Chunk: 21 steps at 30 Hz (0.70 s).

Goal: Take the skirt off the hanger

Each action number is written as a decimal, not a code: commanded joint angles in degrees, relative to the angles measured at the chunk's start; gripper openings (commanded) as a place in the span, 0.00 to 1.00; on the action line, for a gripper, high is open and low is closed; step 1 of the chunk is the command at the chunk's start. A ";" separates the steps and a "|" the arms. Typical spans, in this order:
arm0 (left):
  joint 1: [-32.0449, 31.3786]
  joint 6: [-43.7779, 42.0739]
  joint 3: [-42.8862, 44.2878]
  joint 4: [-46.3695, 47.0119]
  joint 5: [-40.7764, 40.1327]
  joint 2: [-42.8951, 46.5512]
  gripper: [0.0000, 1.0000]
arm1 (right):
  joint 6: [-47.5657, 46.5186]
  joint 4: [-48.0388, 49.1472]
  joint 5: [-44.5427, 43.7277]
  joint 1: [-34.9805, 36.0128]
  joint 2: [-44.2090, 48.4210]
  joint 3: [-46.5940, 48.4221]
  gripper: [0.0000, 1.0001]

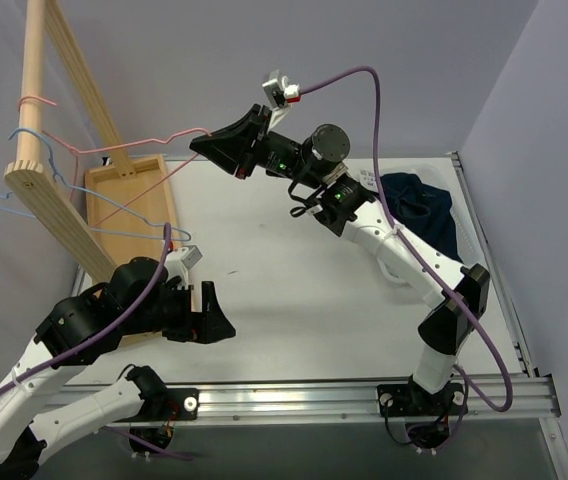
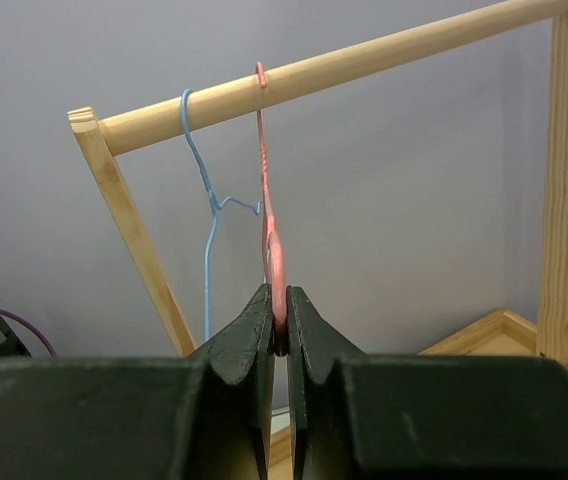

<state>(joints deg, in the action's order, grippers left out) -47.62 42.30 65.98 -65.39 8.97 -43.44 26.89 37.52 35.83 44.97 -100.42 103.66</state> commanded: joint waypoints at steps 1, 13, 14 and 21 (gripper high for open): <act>-0.29 1.81 -0.49 2.98 0.17 0.64 0.94 | 1.32 3.19 -2.69 -1.29 4.61 -3.01 0.00; -0.29 1.64 -1.90 4.74 0.52 0.99 0.94 | 3.07 -10.17 -2.17 -1.64 2.95 -1.17 0.14; -0.29 1.64 -2.25 5.09 0.52 0.99 0.94 | 3.08 -10.62 -2.00 -1.64 3.04 -1.70 0.19; -0.29 1.64 -3.48 7.11 1.66 0.55 0.94 | 1.32 -9.21 0.38 -3.04 4.80 -9.44 0.40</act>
<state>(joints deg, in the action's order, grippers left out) -47.66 43.33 62.46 -62.04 9.54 -42.96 29.65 26.76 34.41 42.70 -97.54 95.07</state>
